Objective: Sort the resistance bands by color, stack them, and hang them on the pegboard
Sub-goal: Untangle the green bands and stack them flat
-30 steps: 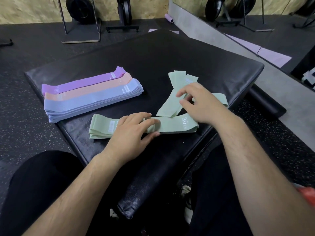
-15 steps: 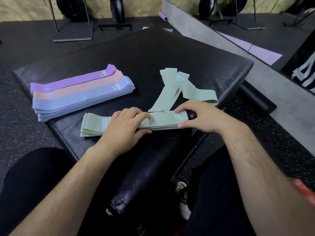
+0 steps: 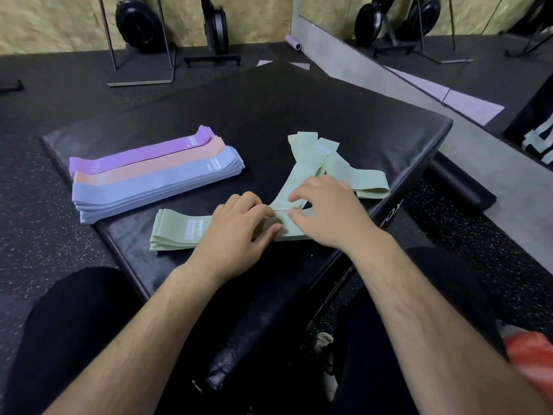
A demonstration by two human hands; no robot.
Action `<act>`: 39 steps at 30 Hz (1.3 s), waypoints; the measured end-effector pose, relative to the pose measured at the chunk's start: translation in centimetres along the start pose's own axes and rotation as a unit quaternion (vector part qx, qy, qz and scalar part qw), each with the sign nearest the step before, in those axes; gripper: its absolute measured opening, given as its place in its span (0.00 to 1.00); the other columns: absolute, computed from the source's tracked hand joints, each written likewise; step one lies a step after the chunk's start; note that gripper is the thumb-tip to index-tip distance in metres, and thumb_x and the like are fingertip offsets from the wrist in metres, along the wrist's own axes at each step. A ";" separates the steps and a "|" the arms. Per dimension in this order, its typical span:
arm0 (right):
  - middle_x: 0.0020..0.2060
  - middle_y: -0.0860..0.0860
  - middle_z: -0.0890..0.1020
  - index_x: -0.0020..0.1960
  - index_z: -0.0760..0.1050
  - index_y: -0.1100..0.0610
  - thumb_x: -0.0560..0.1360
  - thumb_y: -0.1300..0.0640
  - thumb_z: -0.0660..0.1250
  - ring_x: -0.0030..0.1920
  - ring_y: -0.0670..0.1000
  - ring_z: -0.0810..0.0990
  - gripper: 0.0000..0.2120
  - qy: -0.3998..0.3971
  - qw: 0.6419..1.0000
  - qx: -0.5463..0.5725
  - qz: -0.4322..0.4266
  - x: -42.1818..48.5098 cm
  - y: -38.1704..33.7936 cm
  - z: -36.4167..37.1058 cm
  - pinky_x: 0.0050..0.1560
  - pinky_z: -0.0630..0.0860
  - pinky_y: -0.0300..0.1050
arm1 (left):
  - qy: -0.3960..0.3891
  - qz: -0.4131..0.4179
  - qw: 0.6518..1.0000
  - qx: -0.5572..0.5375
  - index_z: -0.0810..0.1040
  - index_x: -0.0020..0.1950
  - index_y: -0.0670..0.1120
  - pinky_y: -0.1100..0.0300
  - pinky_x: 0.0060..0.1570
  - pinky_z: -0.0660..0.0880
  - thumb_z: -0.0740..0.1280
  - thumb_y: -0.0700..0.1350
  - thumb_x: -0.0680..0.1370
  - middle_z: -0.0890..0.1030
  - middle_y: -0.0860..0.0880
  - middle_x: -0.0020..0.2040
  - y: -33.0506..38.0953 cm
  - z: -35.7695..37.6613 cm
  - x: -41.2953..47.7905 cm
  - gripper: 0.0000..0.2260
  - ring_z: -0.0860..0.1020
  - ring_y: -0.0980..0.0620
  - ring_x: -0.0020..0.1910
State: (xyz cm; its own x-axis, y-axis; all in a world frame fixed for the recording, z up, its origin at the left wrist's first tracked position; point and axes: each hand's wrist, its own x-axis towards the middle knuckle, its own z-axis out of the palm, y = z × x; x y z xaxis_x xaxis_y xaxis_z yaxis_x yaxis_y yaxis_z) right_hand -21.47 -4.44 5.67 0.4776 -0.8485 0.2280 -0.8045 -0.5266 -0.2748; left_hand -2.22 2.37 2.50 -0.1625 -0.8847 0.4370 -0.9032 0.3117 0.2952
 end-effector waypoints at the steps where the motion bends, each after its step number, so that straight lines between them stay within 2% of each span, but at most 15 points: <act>1: 0.57 0.43 0.80 0.58 0.81 0.47 0.78 0.46 0.65 0.62 0.49 0.72 0.12 -0.011 1.000 -0.012 0.000 0.3 -0.2 0.2 0.65 0.63 0.46 | -0.004 0.001 1.000 -0.001 0.80 0.54 0.53 0.57 0.46 0.62 0.59 0.61 0.80 0.73 0.56 0.50 -0.1 0.1 -0.1 0.16 0.69 0.53 0.47; 4: 0.51 0.43 0.81 0.52 0.82 0.48 0.79 0.48 0.62 0.57 0.50 0.73 0.11 -0.015 0.999 -0.038 0.010 0.8 -0.6 0.4 0.62 0.64 0.47 | 0.001 -0.001 1.000 -0.011 0.80 0.53 0.55 0.57 0.46 0.63 0.59 0.60 0.80 0.74 0.58 0.49 -0.4 0.0 -0.3 0.14 0.70 0.53 0.47; 7: 0.46 0.44 0.81 0.47 0.81 0.49 0.80 0.51 0.60 0.51 0.50 0.75 0.11 0.032 0.998 -0.037 0.029 1.0 -0.9 0.6 0.59 0.68 0.49 | 0.001 -0.014 0.999 -0.035 0.80 0.53 0.55 0.54 0.47 0.69 0.60 0.59 0.80 0.75 0.58 0.49 -0.6 0.0 -0.4 0.12 0.71 0.54 0.46; 9: 0.44 0.44 0.79 0.46 0.79 0.50 0.81 0.52 0.62 0.45 0.48 0.77 0.09 0.089 0.994 0.053 0.045 1.0 -1.1 0.6 0.56 0.71 0.48 | 0.007 -0.043 0.996 -0.075 0.80 0.53 0.55 0.52 0.52 0.72 0.61 0.58 0.81 0.76 0.59 0.48 -0.7 -0.2 -0.2 0.11 0.73 0.54 0.47; 11: 0.45 0.43 0.79 0.46 0.79 0.50 0.80 0.53 0.65 0.42 0.44 0.77 0.07 0.147 0.977 0.147 0.037 0.8 -1.7 0.5 0.50 0.73 0.43 | 0.033 -0.085 0.987 -0.134 0.80 0.55 0.53 0.54 0.55 0.74 0.63 0.56 0.81 0.78 0.59 0.48 -0.3 -0.7 0.1 0.11 0.76 0.56 0.49; 13: 0.44 0.43 0.79 0.47 0.81 0.52 0.80 0.54 0.66 0.43 0.43 0.77 0.06 0.189 0.967 0.170 0.007 0.4 -2.8 0.5 0.46 0.73 0.39 | 0.053 -0.162 0.957 -0.234 0.79 0.60 0.52 0.63 0.55 0.74 0.65 0.54 0.82 0.81 0.59 0.50 0.5 -1.6 0.7 0.10 0.78 0.60 0.51; 14: 0.45 0.44 0.80 0.48 0.82 0.54 0.80 0.54 0.67 0.44 0.44 0.77 0.06 0.200 0.964 0.172 -0.010 0.2 -3.3 0.6 0.45 0.73 0.39 | 0.060 -0.207 0.929 -0.302 0.78 0.61 0.52 0.65 0.54 0.74 0.66 0.54 0.82 0.82 0.58 0.50 1.0 -2.0 1.2 0.10 0.79 0.61 0.51; 16: 0.45 0.47 0.81 0.49 0.82 0.56 0.79 0.58 0.68 0.45 0.46 0.78 0.05 0.207 0.960 0.181 -0.052 0.1 -4.3 1.0 0.46 0.75 0.42 | 0.078 -0.273 0.862 -0.420 0.79 0.60 0.51 0.59 0.53 0.79 0.67 0.55 0.81 0.84 0.54 0.48 1.5 -2.5 2.1 0.11 0.83 0.57 0.49; 18: 0.45 0.48 0.82 0.48 0.82 0.58 0.78 0.59 0.67 0.46 0.49 0.79 0.05 0.187 0.957 0.198 -0.104 0.0 -5.2 1.5 0.48 0.76 0.46 | 0.101 -0.301 0.837 -0.446 0.80 0.58 0.49 0.59 0.48 0.81 0.68 0.53 0.80 0.85 0.50 0.44 1.5 -3.0 2.7 0.10 0.84 0.55 0.44; 21: 0.48 0.48 0.82 0.51 0.82 0.58 0.81 0.59 0.65 0.50 0.49 0.79 0.06 0.156 0.950 0.223 -0.150 0.0 -5.9 1.9 0.53 0.76 0.47 | 0.130 -0.300 0.866 -0.379 0.81 0.52 0.51 0.69 0.38 0.75 0.68 0.43 0.80 0.83 0.51 0.40 0.7 -3.5 2.5 0.04 0.81 0.59 0.37; 25: 0.63 0.46 0.77 0.68 0.75 0.53 0.82 0.58 0.62 0.63 0.50 0.74 0.15 0.116 0.966 0.207 -0.104 1.7 -5.8 1.6 0.65 0.70 0.48 | 0.139 -0.252 0.909 -0.301 0.83 0.52 0.52 0.70 0.42 0.73 0.70 0.41 0.79 0.80 0.60 0.37 -0.8 -4.2 1.5 0.06 0.77 0.63 0.38; 27: 0.67 0.44 0.75 0.72 0.72 0.50 0.82 0.57 0.61 0.68 0.48 0.69 0.19 0.063 0.976 0.179 -0.107 2.9 -5.9 1.6 0.68 0.65 0.49 | 0.143 -0.232 0.916 -0.295 0.83 0.52 0.51 0.72 0.42 0.71 0.70 0.39 0.79 0.81 0.59 0.39 -1.0 -4.6 1.2 0.07 0.78 0.63 0.40; 30: 0.59 0.44 0.78 0.65 0.76 0.50 0.81 0.58 0.64 0.66 0.48 0.70 0.13 0.016 0.981 0.159 -0.110 4.3 -6.3 1.9 0.64 0.61 0.47 | 0.153 -0.212 0.922 -0.284 0.83 0.52 0.50 0.72 0.43 0.71 0.69 0.38 0.79 0.83 0.56 0.43 -1.2 -5.2 0.9 0.08 0.79 0.60 0.43; 34: 0.46 0.45 0.77 0.53 0.75 0.53 0.80 0.56 0.66 0.53 0.51 0.73 0.03 0.019 0.987 0.094 -0.130 5.3 -5.7 2.2 0.63 0.62 0.49 | 0.171 -0.234 0.912 -0.289 0.83 0.51 0.50 0.74 0.42 0.69 0.69 0.39 0.80 0.82 0.60 0.41 -2.1 -5.7 0.6 0.07 0.77 0.65 0.41; 39: 0.42 0.45 0.76 0.50 0.74 0.51 0.79 0.54 0.67 0.51 0.53 0.74 0.03 0.012 0.996 -0.007 -0.084 6.1 -3.1 1.9 0.60 0.59 0.44 | 0.222 -0.266 0.886 -0.308 0.83 0.50 0.52 0.71 0.42 0.69 0.70 0.41 0.79 0.79 0.59 0.38 -4.3 -6.7 0.4 0.07 0.74 0.64 0.36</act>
State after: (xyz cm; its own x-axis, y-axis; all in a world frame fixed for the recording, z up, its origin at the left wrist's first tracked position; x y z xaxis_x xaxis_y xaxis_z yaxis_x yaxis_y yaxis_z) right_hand -15.41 -8.07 6.16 0.5978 -0.7470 0.2910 -0.7191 -0.6601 -0.2172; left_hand 4.24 3.03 7.09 0.5177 -0.7819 0.3472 -0.3933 0.1428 0.9082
